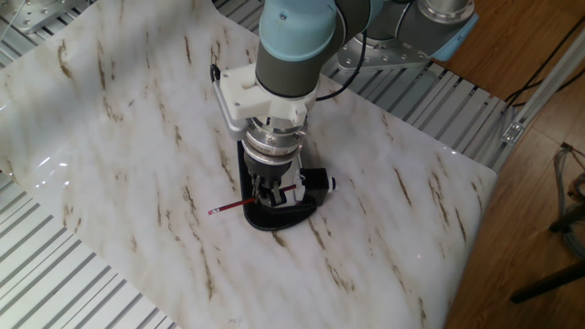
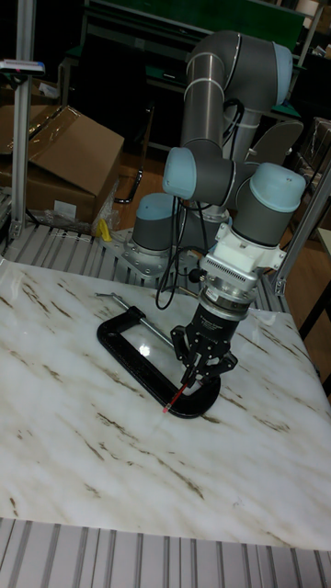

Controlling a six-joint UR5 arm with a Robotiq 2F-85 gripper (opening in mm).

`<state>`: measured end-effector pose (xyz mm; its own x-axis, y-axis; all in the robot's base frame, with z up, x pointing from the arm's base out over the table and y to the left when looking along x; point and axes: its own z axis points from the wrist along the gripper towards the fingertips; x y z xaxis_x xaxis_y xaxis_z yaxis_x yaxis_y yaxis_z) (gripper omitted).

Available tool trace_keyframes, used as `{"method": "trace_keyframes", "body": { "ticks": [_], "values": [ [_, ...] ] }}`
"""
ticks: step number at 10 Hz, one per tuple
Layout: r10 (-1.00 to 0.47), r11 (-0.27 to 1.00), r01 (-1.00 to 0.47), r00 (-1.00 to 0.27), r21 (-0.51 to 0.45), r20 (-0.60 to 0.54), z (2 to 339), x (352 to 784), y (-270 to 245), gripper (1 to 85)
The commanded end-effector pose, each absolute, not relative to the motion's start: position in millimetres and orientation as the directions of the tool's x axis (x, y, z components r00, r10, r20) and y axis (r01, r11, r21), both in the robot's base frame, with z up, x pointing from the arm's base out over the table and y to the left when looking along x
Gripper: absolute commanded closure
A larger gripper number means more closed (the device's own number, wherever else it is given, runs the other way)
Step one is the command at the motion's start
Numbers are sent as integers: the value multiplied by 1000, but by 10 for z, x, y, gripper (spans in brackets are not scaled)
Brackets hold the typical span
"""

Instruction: Insert the pencil into the pencil sharpener

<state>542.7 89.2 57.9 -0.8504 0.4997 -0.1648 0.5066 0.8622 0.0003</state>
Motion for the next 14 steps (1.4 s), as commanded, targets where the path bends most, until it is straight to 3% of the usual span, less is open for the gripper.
{"method": "trace_keyframes", "body": {
  "ticks": [1,14],
  "values": [
    [506,859,513,-847,3,-162,577,5418,905,847],
    [510,859,512,-849,25,-140,571,5404,999,847]
  ]
}}
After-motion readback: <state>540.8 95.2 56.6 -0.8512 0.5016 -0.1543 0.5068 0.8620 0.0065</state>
